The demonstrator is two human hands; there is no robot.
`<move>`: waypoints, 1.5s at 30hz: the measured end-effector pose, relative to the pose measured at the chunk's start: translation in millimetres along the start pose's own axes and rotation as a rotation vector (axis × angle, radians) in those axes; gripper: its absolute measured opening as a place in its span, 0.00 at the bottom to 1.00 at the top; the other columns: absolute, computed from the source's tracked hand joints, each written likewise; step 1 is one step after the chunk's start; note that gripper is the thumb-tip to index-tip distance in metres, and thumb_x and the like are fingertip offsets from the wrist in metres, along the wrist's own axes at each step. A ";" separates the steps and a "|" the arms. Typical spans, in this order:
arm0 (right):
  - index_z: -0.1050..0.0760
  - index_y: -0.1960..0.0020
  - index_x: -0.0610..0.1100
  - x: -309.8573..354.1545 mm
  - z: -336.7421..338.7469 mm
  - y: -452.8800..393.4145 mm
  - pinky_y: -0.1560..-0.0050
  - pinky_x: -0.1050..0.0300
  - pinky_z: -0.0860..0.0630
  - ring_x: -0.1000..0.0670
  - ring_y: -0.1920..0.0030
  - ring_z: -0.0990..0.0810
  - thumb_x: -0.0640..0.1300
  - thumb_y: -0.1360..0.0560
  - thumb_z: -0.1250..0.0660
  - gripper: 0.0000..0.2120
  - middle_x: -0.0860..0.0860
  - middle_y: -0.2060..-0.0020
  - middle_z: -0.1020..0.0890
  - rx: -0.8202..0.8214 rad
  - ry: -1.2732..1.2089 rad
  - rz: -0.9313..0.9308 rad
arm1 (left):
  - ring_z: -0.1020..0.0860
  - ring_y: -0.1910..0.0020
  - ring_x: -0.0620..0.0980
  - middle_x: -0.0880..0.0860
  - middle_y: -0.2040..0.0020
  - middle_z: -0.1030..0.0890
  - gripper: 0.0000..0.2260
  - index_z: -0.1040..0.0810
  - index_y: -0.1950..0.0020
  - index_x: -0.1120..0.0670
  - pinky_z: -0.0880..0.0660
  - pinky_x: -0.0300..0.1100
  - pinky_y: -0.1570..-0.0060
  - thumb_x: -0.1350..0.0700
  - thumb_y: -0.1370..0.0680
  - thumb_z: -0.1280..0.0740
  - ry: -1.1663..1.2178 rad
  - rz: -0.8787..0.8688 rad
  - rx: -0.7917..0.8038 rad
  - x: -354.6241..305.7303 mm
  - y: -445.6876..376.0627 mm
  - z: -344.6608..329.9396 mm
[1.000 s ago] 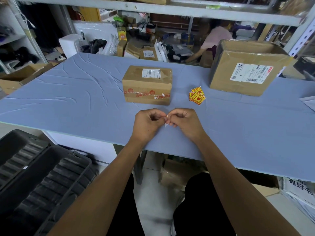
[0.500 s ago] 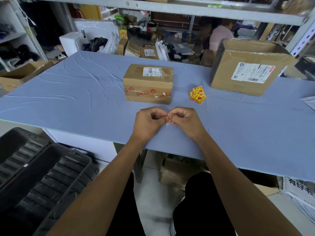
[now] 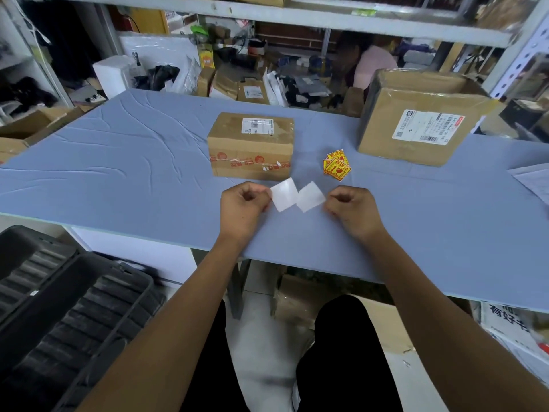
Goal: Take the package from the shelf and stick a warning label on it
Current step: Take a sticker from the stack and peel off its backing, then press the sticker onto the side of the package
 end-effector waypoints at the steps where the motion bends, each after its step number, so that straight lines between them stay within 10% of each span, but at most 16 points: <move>1: 0.21 0.67 0.42 -7.1 13.4 1.6 0.62 0.58 0.30 0.54 0.68 0.27 0.37 0.29 0.32 0.08 0.50 0.71 0.23 -0.039 0.006 -0.030 | 0.23 0.70 0.39 0.50 0.67 0.18 0.10 0.18 0.63 0.53 0.23 0.29 0.62 0.64 0.24 0.31 0.003 0.002 -0.009 0.6 0.0 0.4; 20: 0.19 0.53 0.41 64.0 -68.4 19.0 0.62 0.72 0.31 0.51 0.62 0.22 0.43 0.29 0.26 0.07 0.49 0.61 0.19 -0.022 0.191 0.359 | 0.22 0.62 0.47 0.53 0.63 0.19 0.08 0.20 0.66 0.56 0.26 0.40 0.53 0.65 0.27 0.28 -0.032 -0.058 0.019 -0.7 1.7 -4.3; 27: 0.19 0.55 0.38 52.8 -62.5 7.6 0.59 0.57 0.27 0.49 0.62 0.21 0.40 0.25 0.32 0.06 0.46 0.63 0.18 -0.056 0.066 0.273 | 0.23 0.48 0.44 0.51 0.47 0.20 0.12 0.21 0.48 0.54 0.26 0.29 0.51 0.63 0.28 0.25 0.040 -0.120 -0.015 -5.6 -5.3 3.2; 33: 0.19 0.57 0.38 42.8 -59.7 -16.3 0.64 0.71 0.32 0.61 0.68 0.26 0.40 0.24 0.32 0.07 0.54 0.70 0.23 -0.010 -0.022 0.203 | 0.22 0.61 0.45 0.49 0.62 0.20 0.03 0.19 0.55 0.58 0.24 0.38 0.55 0.64 0.24 0.28 -0.039 -0.135 0.053 -4.2 -30.9 -3.1; 37: 0.18 0.59 0.40 42.6 -63.6 -35.2 0.64 0.62 0.31 0.53 0.67 0.26 0.44 0.24 0.31 0.08 0.49 0.69 0.22 -0.049 0.035 0.205 | 0.20 0.61 0.47 0.48 0.63 0.18 0.04 0.18 0.57 0.53 0.21 0.46 0.51 0.61 0.24 0.28 -0.119 -0.141 -0.009 -1.6 -48.2 -5.9; 41: 0.17 0.60 0.40 51.4 -63.6 -54.3 0.63 0.58 0.31 0.56 0.71 0.27 0.46 0.25 0.30 0.10 0.51 0.71 0.22 -0.140 0.065 0.224 | 0.22 0.68 0.33 0.43 0.67 0.22 0.08 0.24 0.52 0.56 0.28 0.24 0.62 0.61 0.26 0.26 -0.147 -0.159 -0.161 -9.8 -60.0 -6.2; 45: 0.18 0.64 0.39 56.4 -65.0 -66.1 0.61 0.52 0.26 0.50 0.71 0.24 0.47 0.26 0.30 0.13 0.49 0.74 0.21 -0.212 0.089 0.199 | 0.22 0.64 0.46 0.42 0.67 0.24 0.13 0.29 0.55 0.55 0.27 0.35 0.60 0.59 0.27 0.25 -0.191 -0.151 -0.254 -14.5 -67.8 -9.4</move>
Point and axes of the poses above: each hand's wrist, its own y-axis away from the middle knuckle, its own z-axis out of the back of the hand, x = y × z, the point moved 7 cm from there along -y, towards the middle knuckle
